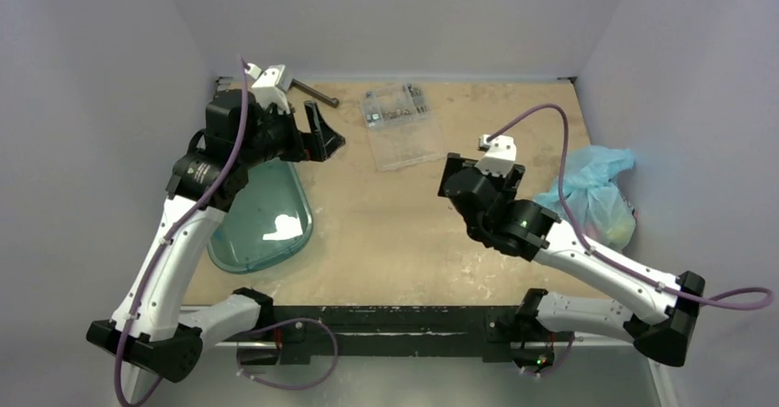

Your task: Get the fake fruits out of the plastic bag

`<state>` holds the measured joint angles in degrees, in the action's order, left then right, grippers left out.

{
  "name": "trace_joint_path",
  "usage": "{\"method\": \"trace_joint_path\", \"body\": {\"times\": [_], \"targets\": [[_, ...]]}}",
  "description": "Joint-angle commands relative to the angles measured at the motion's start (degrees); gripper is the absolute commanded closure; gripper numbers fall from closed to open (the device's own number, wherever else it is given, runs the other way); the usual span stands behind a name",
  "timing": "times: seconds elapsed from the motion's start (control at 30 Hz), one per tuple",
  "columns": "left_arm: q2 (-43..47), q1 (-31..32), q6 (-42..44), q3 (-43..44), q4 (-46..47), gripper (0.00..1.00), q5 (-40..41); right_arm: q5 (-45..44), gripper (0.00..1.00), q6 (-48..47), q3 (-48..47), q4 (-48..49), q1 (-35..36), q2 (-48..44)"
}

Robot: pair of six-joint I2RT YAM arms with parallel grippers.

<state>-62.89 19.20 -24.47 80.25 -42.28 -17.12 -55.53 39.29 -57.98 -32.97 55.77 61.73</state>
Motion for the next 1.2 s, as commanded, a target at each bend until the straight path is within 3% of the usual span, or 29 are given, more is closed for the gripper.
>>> {"method": "trace_joint_path", "body": {"times": [0.0,0.1,0.3,0.47,0.63,0.83,1.17], "targets": [[2.37,0.21,-0.89,2.34,7.52,0.0,6.34,-7.4,0.01,0.02,0.74,-7.43,-0.99,-3.49],[4.18,0.16,-0.65,-0.95,12.07,0.0,9.83,-6.5,0.01,-7.63,1.68,-0.35,-2.6,-5.02],[4.63,0.13,3.55,-6.15,17.41,0.0,10.32,4.67,0.01,-12.16,2.7,11.14,-21.09,-1.65],[2.84,0.05,9.64,-7.73,16.05,0.0,6.4,10.37,0.01,-8.63,1.9,15.64,-35.86,6.25],[4.34,-0.15,10.83,-12.45,19.06,0.0,-0.57,11.01,0.01,-3.68,-1.91,14.71,-45.87,16.5],[3.4,-0.18,10.67,-13.83,20.13,0.0,-5.43,7.69,0.01,-2.79,-6.99,12.54,-52.34,26.41],[0.84,-0.04,9.59,-14.77,22.63,0.0,-11.78,0.15,0.01,-7.57,-8.37,14.42,-57.13,32.76]]}}
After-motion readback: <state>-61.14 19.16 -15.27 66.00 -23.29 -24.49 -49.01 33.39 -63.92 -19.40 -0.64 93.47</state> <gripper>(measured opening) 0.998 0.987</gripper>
